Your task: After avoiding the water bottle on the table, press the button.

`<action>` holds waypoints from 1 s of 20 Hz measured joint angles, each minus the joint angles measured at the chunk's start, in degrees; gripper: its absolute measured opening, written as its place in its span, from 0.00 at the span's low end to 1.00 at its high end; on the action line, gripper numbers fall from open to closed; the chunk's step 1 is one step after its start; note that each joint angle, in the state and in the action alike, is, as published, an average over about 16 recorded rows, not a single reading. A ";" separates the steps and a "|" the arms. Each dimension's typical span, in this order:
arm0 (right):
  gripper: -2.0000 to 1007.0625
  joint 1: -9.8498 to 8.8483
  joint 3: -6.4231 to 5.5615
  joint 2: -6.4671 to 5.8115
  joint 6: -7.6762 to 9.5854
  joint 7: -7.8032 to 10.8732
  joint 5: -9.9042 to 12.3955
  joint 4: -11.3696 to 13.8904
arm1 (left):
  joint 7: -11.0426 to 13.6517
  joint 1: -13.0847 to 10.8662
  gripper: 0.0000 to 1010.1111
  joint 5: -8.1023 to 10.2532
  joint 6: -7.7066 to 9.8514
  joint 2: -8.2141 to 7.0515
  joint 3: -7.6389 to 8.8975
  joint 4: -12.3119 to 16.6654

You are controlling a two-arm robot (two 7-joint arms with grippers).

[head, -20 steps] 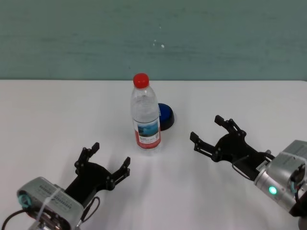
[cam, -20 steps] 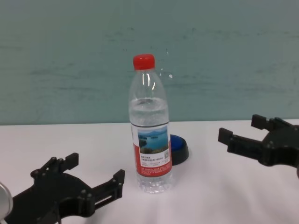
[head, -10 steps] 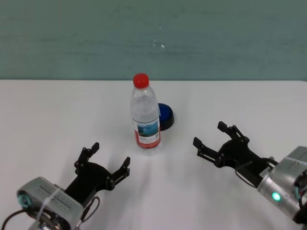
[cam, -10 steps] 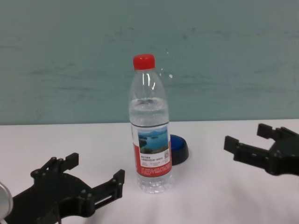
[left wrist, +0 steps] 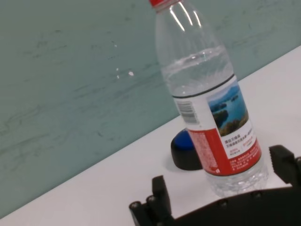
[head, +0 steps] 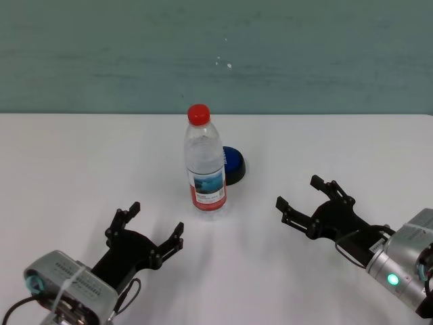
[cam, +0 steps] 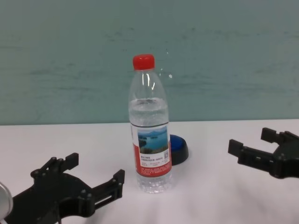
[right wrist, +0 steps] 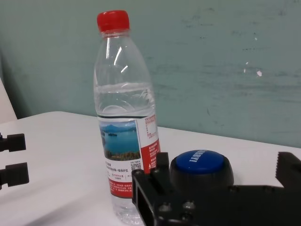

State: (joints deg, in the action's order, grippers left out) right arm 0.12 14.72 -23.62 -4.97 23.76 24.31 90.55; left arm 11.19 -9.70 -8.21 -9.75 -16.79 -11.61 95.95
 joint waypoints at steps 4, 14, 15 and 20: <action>1.00 0.00 -0.02 -0.02 0.06 0.02 0.04 -0.03 | 0.00 0.00 0.99 0.00 0.00 0.00 0.00 0.00; 1.00 -0.05 -0.04 -0.02 0.05 0.04 -0.02 0.02 | 0.00 0.00 0.99 0.00 0.00 0.00 0.00 0.00; 1.00 -0.06 -0.04 -0.02 0.05 0.04 -0.03 0.02 | 0.00 0.00 0.99 0.00 0.00 0.00 0.00 0.00; 1.00 -0.07 -0.04 -0.02 0.03 0.04 -0.04 0.04 | 0.00 0.00 0.99 0.00 0.00 0.00 0.00 0.00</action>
State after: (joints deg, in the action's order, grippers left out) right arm 0.05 14.68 -23.65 -4.93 23.80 24.27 90.59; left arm 11.19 -9.70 -8.21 -9.75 -16.79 -11.61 95.95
